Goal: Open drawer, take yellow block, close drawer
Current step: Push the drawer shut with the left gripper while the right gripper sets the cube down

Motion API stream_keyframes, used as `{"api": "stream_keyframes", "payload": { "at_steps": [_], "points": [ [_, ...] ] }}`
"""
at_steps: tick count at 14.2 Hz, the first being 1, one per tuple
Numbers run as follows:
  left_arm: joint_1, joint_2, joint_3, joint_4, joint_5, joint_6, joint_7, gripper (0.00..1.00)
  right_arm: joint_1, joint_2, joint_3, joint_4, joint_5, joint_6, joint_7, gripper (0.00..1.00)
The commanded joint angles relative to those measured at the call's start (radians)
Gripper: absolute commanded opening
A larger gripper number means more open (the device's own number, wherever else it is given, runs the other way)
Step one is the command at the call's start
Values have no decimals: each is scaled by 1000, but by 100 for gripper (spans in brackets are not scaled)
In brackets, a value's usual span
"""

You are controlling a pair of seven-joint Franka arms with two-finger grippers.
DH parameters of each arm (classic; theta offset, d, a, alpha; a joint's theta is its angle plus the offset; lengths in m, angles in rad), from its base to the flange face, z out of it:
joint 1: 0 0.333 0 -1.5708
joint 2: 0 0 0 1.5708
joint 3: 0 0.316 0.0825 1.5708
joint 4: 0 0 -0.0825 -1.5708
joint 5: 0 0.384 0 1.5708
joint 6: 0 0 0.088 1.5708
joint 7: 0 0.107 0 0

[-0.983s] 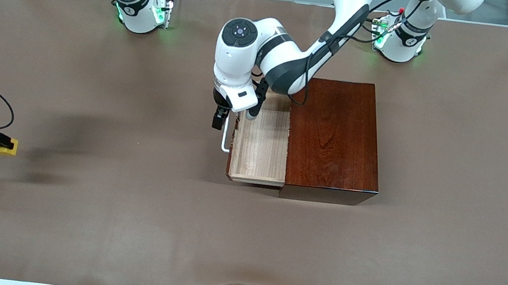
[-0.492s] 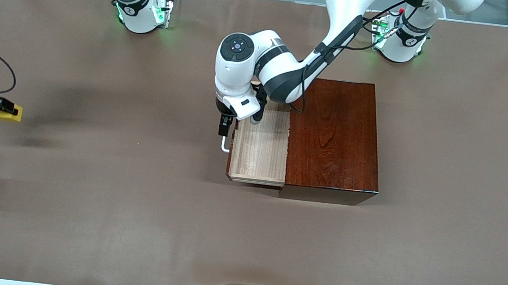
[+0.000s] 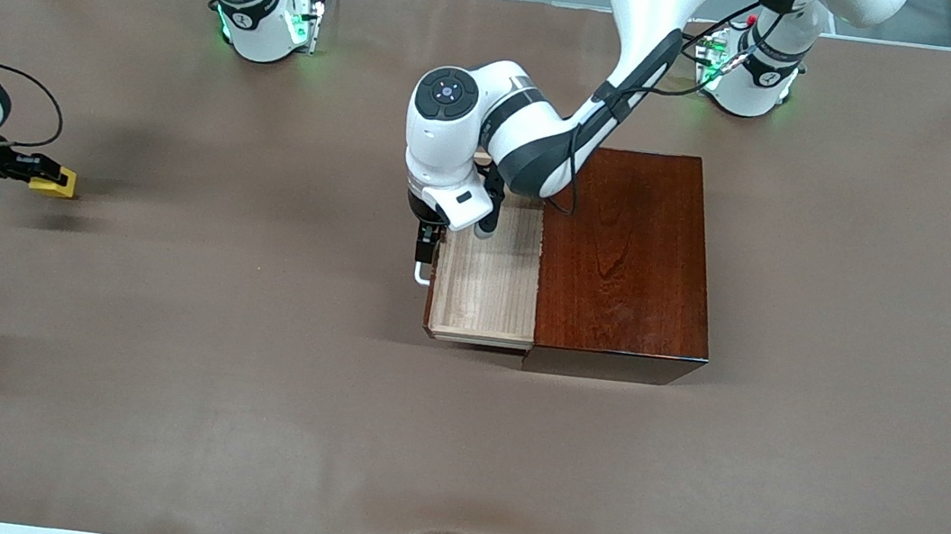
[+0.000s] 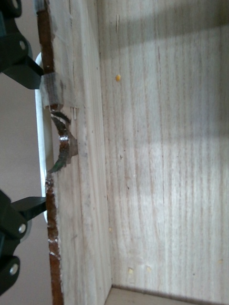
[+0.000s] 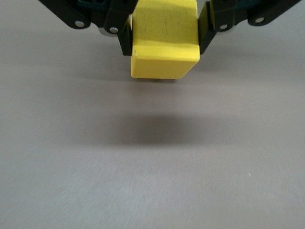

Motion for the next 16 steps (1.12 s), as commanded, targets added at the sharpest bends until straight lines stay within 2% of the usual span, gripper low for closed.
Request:
{"api": "stream_keyframes", "payload": {
  "at_steps": [1,2,3,6,8,9,10,13,16],
  "points": [
    [-12,3,26,14,82,-144,-17,100,-26,-28,25,-32,25,12,-19,5],
    [-16,1,28,14,102,-174,-18,100,-20,-24,25,-32,51,30,-19,12],
    [-19,1,30,14,109,-196,-18,100,-11,-19,27,-32,71,55,-19,14],
    [-21,1,39,14,165,-221,-18,100,18,-2,25,-21,135,79,-6,13],
    [-21,1,39,14,176,-234,-18,100,32,7,25,-6,144,90,-6,14],
    [-21,1,40,14,176,-244,-18,100,34,13,25,-4,146,92,-4,18],
    [-21,1,40,14,176,-257,-18,100,34,13,25,-3,147,92,-4,34],
    [-20,0,49,14,213,-297,-17,100,38,28,25,20,149,87,-4,100],
    [-20,-9,69,14,227,-334,-17,100,50,21,25,56,149,52,-4,100]
  ]
}}
